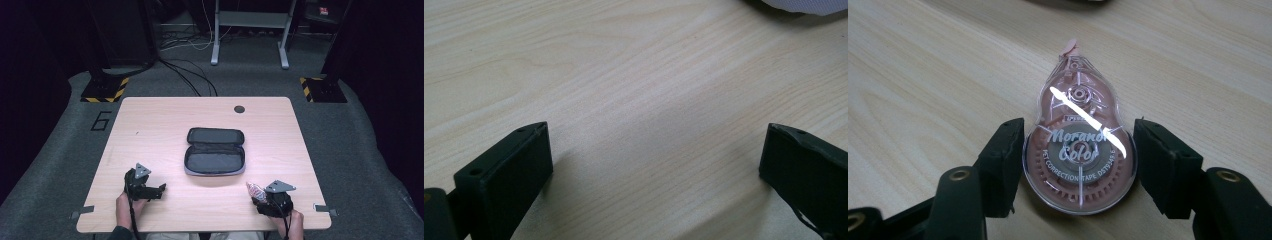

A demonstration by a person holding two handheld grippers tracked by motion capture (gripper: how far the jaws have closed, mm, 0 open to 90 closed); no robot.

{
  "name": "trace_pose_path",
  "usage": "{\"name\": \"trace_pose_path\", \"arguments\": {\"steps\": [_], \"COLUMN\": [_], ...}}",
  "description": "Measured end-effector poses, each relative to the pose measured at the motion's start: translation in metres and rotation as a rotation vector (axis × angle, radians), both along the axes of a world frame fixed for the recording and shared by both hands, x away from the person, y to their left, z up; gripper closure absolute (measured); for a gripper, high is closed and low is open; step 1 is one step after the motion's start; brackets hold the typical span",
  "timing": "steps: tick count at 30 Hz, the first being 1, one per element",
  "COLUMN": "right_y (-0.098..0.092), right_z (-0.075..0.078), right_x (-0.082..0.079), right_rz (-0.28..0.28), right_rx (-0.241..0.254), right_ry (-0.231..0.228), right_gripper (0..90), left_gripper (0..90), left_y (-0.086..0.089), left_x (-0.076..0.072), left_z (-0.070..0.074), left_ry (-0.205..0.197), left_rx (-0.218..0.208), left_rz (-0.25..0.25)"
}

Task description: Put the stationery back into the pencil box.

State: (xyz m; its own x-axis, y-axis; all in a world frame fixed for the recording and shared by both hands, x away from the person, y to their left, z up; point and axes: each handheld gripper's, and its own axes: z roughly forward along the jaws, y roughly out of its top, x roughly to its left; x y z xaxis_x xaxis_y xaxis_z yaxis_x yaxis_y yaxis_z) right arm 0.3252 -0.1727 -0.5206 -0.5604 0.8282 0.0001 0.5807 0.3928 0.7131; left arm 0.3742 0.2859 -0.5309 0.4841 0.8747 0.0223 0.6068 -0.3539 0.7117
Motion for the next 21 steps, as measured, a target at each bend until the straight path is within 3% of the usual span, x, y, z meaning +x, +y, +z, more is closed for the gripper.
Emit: {"name": "trace_pose_path", "arguments": {"steps": [2, 11, 21], "right_y": [0.0, -0.001, -0.005], "right_z": [0.0, 0.012, 0.026], "right_x": [-0.001, -0.003, -0.003], "right_rz": [0.005, -0.002, -0.011], "right_rx": [-0.01, 0.039, 0.045], "right_ry": [0.001, -0.044, -0.052], "right_gripper": [39.0, 39.0, 39.0], "left_gripper": [0.4, 0.4, 0.4], "left_y": [0.0, 0.0, 0.0], "left_x": [0.0, 0.0, 0.0], "left_z": [0.0, 0.0, 0.0], "left_ry": [0.0, 0.0, 0.0], "left_rx": [0.0, 0.0, 0.0], "left_rz": [0.0, 0.0, 0.0]}}
